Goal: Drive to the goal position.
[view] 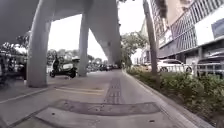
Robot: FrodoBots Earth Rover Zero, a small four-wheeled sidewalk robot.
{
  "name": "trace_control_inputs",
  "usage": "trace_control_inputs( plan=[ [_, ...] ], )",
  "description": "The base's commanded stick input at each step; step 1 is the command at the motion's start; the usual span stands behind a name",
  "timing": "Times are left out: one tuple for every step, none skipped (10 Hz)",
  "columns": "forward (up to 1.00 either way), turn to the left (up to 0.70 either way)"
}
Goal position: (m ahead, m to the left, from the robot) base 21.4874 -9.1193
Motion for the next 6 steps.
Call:
trace_control_inputs(
  plan=[
    [0.45, 0.27],
    [0.45, 0.21],
    [0.45, 0.02],
    [0.45, 0.00],
    [0.45, 0.00],
    [0.45, 0.00]
  ],
)
